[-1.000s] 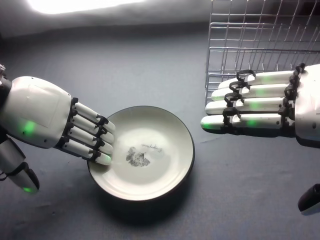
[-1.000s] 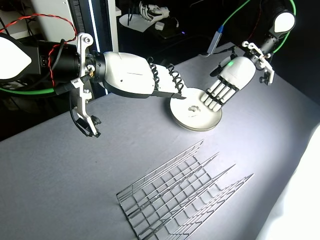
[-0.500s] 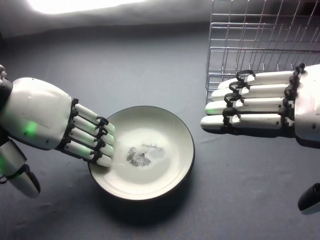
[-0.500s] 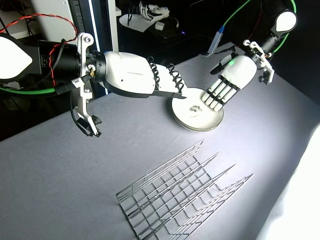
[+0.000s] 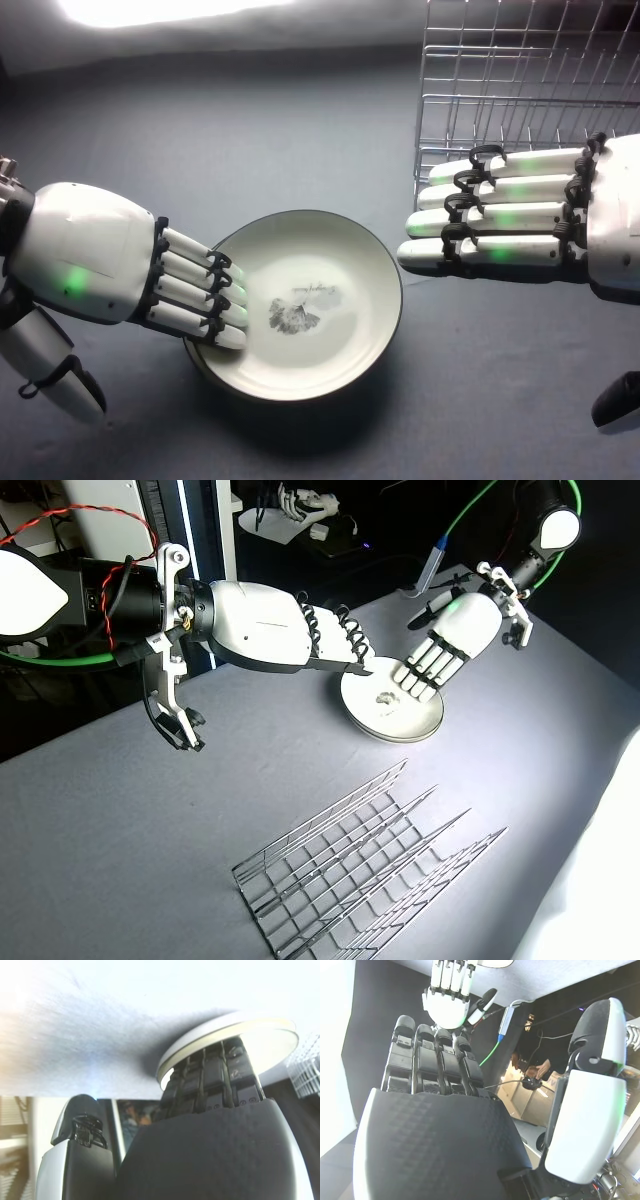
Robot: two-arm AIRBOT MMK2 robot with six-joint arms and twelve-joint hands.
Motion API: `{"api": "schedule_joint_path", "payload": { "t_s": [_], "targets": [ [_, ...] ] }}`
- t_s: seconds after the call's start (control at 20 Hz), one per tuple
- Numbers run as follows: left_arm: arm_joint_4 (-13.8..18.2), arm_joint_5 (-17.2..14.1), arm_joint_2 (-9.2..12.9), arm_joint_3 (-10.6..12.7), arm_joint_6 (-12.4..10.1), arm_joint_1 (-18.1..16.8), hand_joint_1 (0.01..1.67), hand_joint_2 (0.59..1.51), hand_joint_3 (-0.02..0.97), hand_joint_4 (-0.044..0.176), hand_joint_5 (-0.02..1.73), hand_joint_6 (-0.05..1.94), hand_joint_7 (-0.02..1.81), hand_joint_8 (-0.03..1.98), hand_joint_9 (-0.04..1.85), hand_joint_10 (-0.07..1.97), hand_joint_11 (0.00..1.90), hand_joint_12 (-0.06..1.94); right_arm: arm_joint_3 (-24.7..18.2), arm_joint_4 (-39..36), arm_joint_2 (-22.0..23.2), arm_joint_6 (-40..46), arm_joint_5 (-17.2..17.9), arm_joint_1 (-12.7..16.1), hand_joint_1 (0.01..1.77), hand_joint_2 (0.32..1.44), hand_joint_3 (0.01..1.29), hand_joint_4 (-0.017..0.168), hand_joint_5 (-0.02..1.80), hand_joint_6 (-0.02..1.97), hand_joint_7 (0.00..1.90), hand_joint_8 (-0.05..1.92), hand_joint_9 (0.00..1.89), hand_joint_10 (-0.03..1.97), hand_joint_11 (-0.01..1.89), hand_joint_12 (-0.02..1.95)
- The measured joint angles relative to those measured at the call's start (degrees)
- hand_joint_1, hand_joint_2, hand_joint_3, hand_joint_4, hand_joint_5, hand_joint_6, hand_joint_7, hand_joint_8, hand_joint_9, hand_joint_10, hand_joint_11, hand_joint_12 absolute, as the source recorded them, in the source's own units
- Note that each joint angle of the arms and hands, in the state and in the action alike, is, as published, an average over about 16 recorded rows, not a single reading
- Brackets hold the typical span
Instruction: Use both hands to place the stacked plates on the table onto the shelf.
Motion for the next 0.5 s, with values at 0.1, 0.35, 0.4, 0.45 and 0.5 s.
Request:
{"api": "schedule_joint_path", "payload": {
  "t_s": [0.1,0.35,0.4,0.45,0.5],
  "targets": [
    [-1.2,0.7,0.0,-0.8,0.1,0.8,0.01,1.187,0.007,-0.010,0.02,-0.03,0.01,-0.01,0.04,0.00,0.04,0.11,-0.1,0.0,0.0,0.0,0.0,0.0,0.92,0.75,0.02,0.004,0.02,0.02,0.01,0.01,0.02,0.01,0.01,0.06],
    [-4.7,2.6,-0.3,-2.8,0.5,2.3,0.01,1.190,0.008,-0.009,0.01,-0.03,0.00,-0.01,0.04,0.00,0.04,0.11,-0.1,0.0,0.0,-0.1,0.0,0.0,0.91,0.75,0.02,0.004,0.02,0.02,0.01,0.01,0.02,0.01,0.02,0.02],
    [-5.5,3.0,-0.4,-3.2,0.6,2.5,0.01,1.190,0.008,-0.009,0.01,-0.03,0.00,-0.01,0.03,-0.01,0.04,0.11,-0.1,0.0,0.0,-0.1,0.0,0.0,0.91,0.75,0.02,0.004,0.02,0.02,0.01,0.01,0.02,0.01,0.02,0.01],
    [-6.2,3.4,-0.6,-3.5,0.7,2.7,0.01,1.190,0.008,-0.009,0.01,-0.03,0.00,-0.01,0.03,-0.01,0.04,0.11,-0.2,0.0,0.1,-0.1,0.0,0.0,0.91,0.75,0.02,0.004,0.02,0.02,0.01,0.01,0.02,0.01,0.02,0.01],
    [-7.0,3.8,-0.7,-3.9,0.8,2.9,0.01,1.191,0.008,-0.009,0.00,-0.03,0.00,-0.01,0.03,-0.01,0.03,0.11,-0.2,0.0,0.1,-0.1,0.0,0.0,0.91,0.75,0.02,0.004,0.02,0.02,0.01,0.01,0.02,0.01,0.02,0.01]
  ]
}}
